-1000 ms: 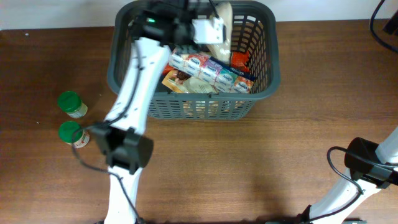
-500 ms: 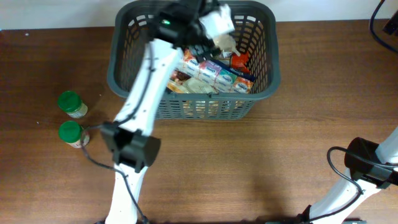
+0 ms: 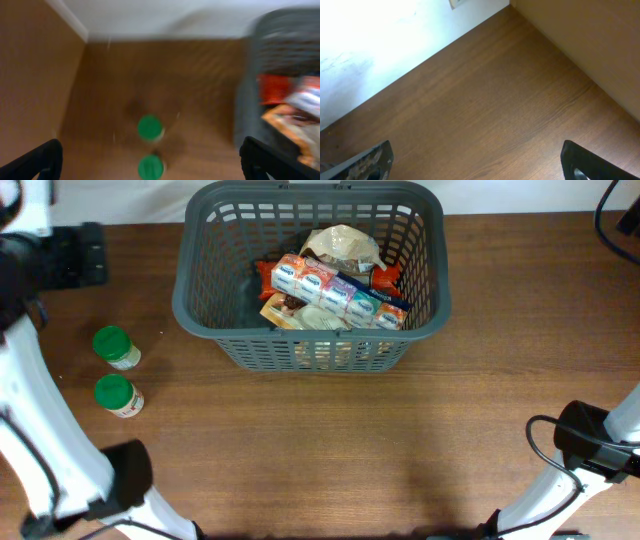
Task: Pack container
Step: 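Lower the left gripper onto the front green-lidded jar and grasp it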
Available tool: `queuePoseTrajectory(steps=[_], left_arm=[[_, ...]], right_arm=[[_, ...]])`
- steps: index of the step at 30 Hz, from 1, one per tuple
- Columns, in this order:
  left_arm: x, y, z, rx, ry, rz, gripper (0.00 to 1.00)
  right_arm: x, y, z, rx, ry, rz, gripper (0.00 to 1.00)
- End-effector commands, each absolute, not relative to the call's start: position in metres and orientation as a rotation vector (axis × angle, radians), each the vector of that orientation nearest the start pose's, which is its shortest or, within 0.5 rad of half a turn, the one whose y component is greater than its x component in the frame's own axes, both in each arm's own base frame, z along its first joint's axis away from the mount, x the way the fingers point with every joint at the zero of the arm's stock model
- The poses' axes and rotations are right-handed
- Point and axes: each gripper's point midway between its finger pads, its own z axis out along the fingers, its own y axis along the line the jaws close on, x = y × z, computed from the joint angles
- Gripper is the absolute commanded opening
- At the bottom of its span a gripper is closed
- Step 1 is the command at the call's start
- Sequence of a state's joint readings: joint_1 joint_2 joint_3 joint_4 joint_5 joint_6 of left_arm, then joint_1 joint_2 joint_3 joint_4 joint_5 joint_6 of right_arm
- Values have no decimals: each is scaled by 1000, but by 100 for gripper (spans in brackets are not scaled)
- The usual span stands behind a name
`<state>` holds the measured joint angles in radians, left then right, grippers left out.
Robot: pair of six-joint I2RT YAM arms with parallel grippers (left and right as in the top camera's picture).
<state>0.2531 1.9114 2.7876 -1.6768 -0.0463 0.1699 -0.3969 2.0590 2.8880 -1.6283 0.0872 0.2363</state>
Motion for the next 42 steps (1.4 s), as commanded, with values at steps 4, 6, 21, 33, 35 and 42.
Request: queuePoseTrajectory(steps=[4, 6, 21, 33, 35, 42], left_arm=[[383, 179, 261, -535, 2797, 96, 94], [379, 192, 223, -600, 2883, 65, 95], [410, 195, 83, -435, 3055, -150, 94], [420, 195, 51, -428, 3075, -161, 89], [421, 195, 47, -427, 3081, -165, 89], [415, 183, 20, -416, 3159, -211, 84]], right_arm=[[394, -182, 394, 794, 2232, -175, 99], [394, -182, 394, 794, 2232, -175, 99], [394, -182, 394, 794, 2232, -175, 99], [394, -182, 394, 794, 2232, -175, 99], [394, -182, 394, 794, 2232, -175, 99], [394, -182, 394, 794, 2232, -175, 99]])
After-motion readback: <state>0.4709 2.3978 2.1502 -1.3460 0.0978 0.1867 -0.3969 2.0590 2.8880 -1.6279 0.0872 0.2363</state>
